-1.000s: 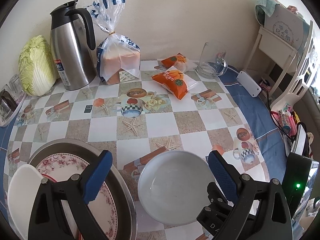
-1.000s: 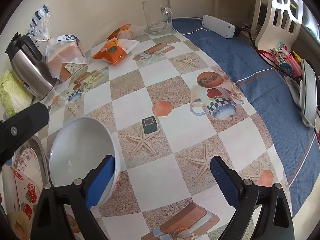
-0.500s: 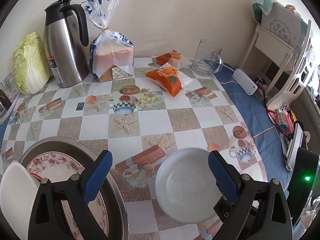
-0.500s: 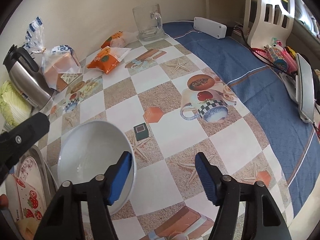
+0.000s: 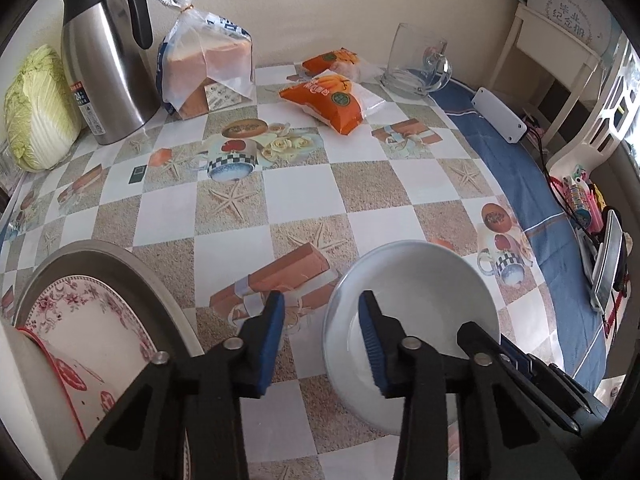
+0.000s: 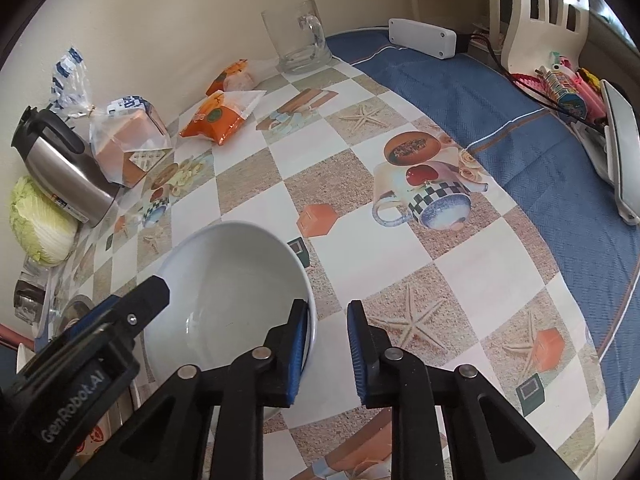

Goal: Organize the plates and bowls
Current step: 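Close both tools on the round bowl rim and lift it, then carry the white round bowl over the steel basin with both tools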

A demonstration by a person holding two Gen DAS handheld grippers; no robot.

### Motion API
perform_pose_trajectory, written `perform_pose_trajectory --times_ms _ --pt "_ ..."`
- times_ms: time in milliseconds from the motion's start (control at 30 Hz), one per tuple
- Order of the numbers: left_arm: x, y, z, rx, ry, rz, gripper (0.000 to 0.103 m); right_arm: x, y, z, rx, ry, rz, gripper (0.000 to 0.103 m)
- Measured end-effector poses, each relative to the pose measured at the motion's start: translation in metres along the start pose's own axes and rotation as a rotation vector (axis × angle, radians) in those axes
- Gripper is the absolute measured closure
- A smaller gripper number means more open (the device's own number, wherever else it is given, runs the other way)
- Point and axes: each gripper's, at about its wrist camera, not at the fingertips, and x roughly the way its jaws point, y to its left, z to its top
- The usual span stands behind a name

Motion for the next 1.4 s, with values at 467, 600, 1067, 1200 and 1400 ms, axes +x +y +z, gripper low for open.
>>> perform_pose_trajectory --times_ms 467,600,1067,1200,1400 --pt "-0.001 0.006 -0.002 -0.026 0.009 -0.032 0.093 -0.006 0.008 0.000 -0.007 0.015 0.059 0.093" --pt "-0.024 0.011 0.002 -0.028 -0.033 -0.022 0.093 -0.021 0.017 0.004 -0.020 -0.012 0.081 0.093" --pt "-0.099 0.044 -0.001 -0.079 -0.150 0.024 0.093 -0.081 0.064 -0.002 -0.112 -0.111 0.155 0.093" --pt "-0.118 0.059 -0.006 -0.100 -0.181 0.039 0.093 -0.095 0.080 -0.008 -0.143 -0.132 0.176 0.093" --pt "-0.147 0.086 -0.018 -0.146 -0.222 0.069 0.093 -0.115 0.108 -0.019 -0.192 -0.162 0.224 0.093"
